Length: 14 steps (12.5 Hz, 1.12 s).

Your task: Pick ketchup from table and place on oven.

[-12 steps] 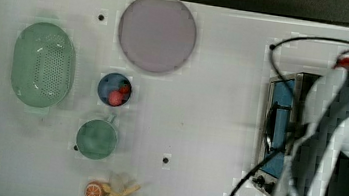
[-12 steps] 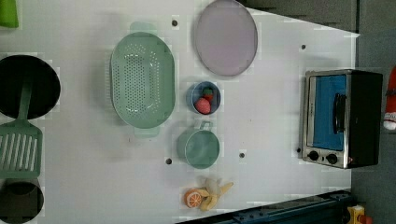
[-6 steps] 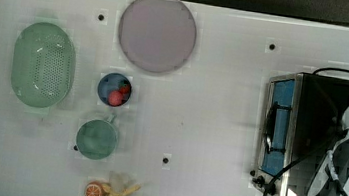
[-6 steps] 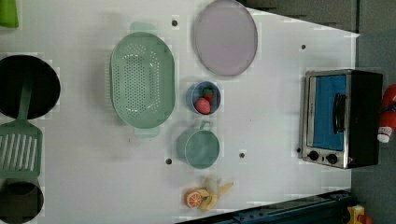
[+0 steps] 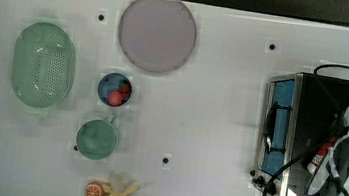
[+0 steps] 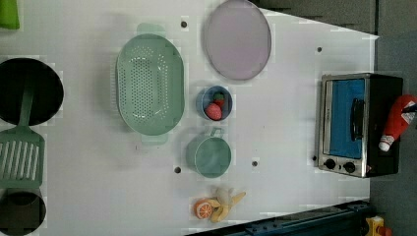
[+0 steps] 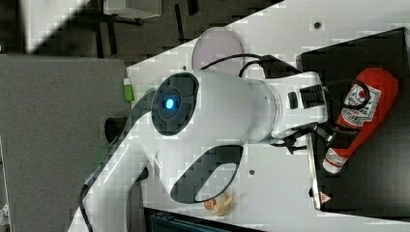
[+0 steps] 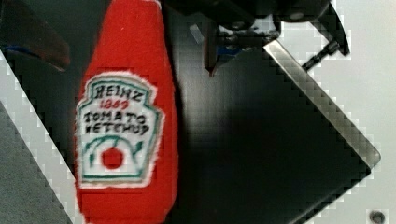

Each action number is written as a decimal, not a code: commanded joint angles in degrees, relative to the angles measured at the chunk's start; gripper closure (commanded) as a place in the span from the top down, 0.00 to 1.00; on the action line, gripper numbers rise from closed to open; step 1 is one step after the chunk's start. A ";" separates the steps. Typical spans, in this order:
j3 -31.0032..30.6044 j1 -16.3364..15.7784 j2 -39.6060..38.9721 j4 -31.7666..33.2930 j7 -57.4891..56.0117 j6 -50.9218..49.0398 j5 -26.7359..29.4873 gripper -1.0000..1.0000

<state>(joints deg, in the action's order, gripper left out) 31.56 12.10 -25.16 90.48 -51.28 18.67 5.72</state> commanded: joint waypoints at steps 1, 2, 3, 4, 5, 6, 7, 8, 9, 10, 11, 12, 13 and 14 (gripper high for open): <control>-1.06 -2.24 3.92 -2.37 -0.95 -3.59 0.27 1.00; -2.17 -3.38 4.68 -2.47 -0.58 -4.78 0.27 1.00; -3.41 -4.80 5.50 -2.47 1.14 -5.18 0.26 1.00; -4.69 -6.43 6.46 -2.47 3.37 -5.17 0.26 1.00; -6.08 -8.20 7.44 -2.47 5.70 -5.17 0.26 1.00; -7.69 -9.99 8.40 -2.46 9.33 -4.89 0.31 1.00; -9.66 -11.77 9.14 -2.46 14.77 -3.98 0.37 1.00; -11.66 -13.55 9.93 -2.46 20.84 -3.92 0.37 1.00; -13.70 -15.30 10.91 -2.37 27.77 -4.04 0.36 1.00; -15.46 -16.98 12.23 -2.05 34.54 -5.04 0.03 1.00; -16.75 -18.58 14.03 -1.67 41.48 -7.16 -1.25 1.00; -17.49 -19.95 16.35 -0.91 47.60 -10.04 -3.31 1.00; -18.00 -21.09 19.12 0.54 51.75 -12.74 -5.24 1.00; -18.56 -21.93 22.02 2.62 53.09 -14.13 -6.16 1.00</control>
<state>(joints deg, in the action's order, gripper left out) 10.90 -11.54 -6.60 91.04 -8.85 5.66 -0.63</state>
